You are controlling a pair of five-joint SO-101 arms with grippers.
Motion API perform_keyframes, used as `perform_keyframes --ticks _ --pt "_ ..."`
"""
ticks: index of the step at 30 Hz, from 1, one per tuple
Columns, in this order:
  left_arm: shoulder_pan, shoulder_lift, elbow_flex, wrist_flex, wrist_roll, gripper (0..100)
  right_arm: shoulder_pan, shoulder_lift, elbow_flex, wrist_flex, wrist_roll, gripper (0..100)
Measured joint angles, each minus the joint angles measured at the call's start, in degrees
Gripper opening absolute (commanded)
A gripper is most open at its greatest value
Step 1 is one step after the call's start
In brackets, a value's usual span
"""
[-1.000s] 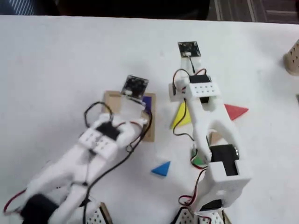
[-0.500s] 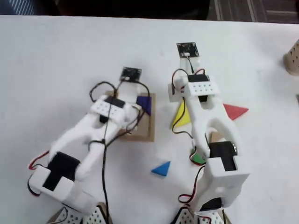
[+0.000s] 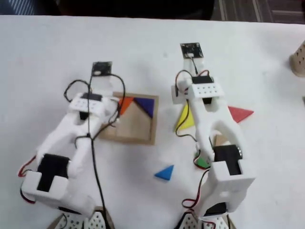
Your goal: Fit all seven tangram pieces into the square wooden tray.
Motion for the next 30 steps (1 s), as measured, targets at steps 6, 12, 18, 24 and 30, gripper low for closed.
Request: perform_keyframes --ticks 6,12,18,24,30 --pt "0.6 -13.4 10.0 -3.5 -3.0 2 0.0 0.0 0.0 0.0 0.0 1.8" --pt "4.8 -20.7 17.8 -7.3 -5.5 2 0.0 0.0 0.0 0.0 0.0 1.8" --pt "4.8 -10.9 13.1 -7.6 -5.8 2 0.0 0.0 0.0 0.0 0.0 1.8" --pt "3.4 1.1 3.5 -7.6 -5.8 2 0.0 0.0 0.0 0.0 0.0 1.8" --pt "3.1 4.9 -1.1 -8.4 -5.8 2 0.0 0.0 0.0 1.2 0.0 1.8"
